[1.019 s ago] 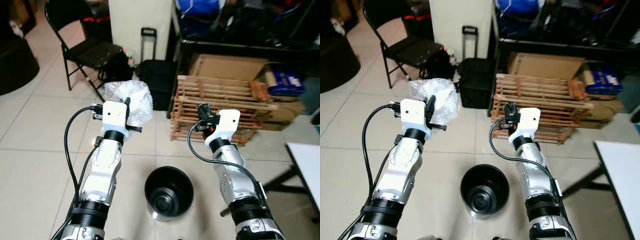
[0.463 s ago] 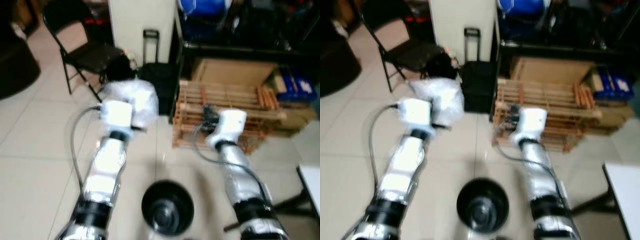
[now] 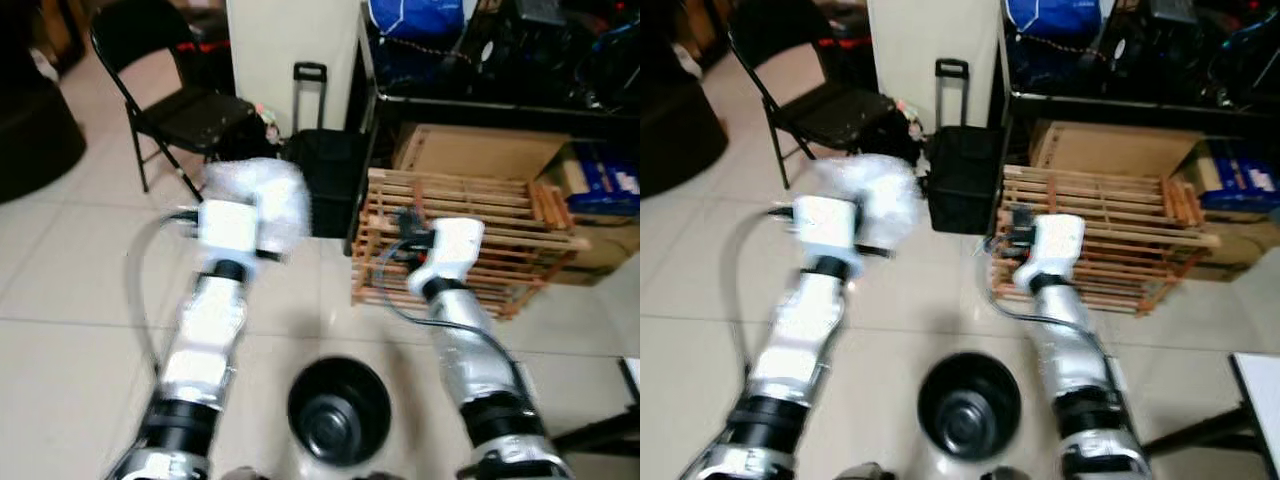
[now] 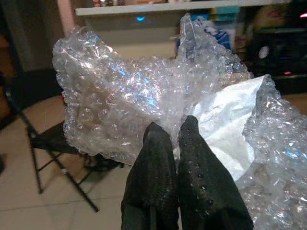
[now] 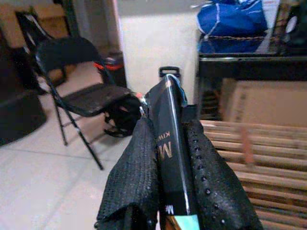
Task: Picking trash to rubbish bin
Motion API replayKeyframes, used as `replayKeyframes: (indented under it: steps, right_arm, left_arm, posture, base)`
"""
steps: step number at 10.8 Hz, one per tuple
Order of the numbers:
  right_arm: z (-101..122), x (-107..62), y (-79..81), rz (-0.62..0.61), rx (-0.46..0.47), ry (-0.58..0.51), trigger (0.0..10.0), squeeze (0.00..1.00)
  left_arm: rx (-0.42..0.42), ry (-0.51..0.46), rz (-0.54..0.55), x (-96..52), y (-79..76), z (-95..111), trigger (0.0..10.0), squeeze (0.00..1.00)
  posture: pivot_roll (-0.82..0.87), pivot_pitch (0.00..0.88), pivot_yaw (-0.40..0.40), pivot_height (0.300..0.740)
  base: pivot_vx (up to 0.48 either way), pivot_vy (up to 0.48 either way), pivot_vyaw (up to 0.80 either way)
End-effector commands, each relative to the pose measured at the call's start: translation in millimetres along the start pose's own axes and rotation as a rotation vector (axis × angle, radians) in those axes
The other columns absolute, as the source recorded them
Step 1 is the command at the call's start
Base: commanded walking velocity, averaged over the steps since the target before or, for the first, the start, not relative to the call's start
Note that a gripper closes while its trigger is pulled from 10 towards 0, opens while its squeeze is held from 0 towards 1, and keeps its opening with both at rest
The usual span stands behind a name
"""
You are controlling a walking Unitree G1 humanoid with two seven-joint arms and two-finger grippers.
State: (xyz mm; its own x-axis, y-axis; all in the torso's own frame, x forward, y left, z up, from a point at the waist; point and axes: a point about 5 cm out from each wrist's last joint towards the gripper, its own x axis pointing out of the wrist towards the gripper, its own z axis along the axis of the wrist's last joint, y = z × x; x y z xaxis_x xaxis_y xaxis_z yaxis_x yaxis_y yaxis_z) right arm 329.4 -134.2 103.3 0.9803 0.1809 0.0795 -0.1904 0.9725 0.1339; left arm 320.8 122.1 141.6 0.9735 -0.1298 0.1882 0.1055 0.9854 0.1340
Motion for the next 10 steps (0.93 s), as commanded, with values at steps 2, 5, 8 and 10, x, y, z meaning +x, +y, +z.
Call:
replayKeyframes:
  steps: [2,5,8,10]
  right_arm:
    - [-21.8,-7.8,-8.8,-0.011,-0.057,0.106,10.0,0.0]
    - [-65.3,-32.2,-28.0,-0.044,-0.104,0.319,10.0,0.0]
    - [-101.9,-57.5,-34.6,-0.053,-0.148,0.547,10.0,0.0]
    - [-123.2,-81.2,-38.7,-0.076,-0.175,0.69,10.0,0.0]
  left_arm:
    - [0.005,0.006,-0.011,-1.1,2.2,-1.7,10.0,0.0]
    - [0.006,0.013,-0.014,-1.9,2.6,-2.5,10.0,0.0]
    - [0.009,0.015,-0.02,-1.1,1.8,-2.2,10.0,0.0]
    - [0.01,0.014,-0.02,-0.7,0.5,-1.5,10.0,0.0]
  posture:
    - [0.04,0.071,-0.061,0.74]
    - [0.04,0.077,-0.063,0.74]
    - [0.04,0.08,-0.065,0.74]
    - [0.05,0.082,-0.071,0.74]
  base:
    - [0.0,0.0,0.0]
    - [0.0,0.0,0.0]
    - [0.0,0.0,0.0]
    - [0.0,0.0,0.0]
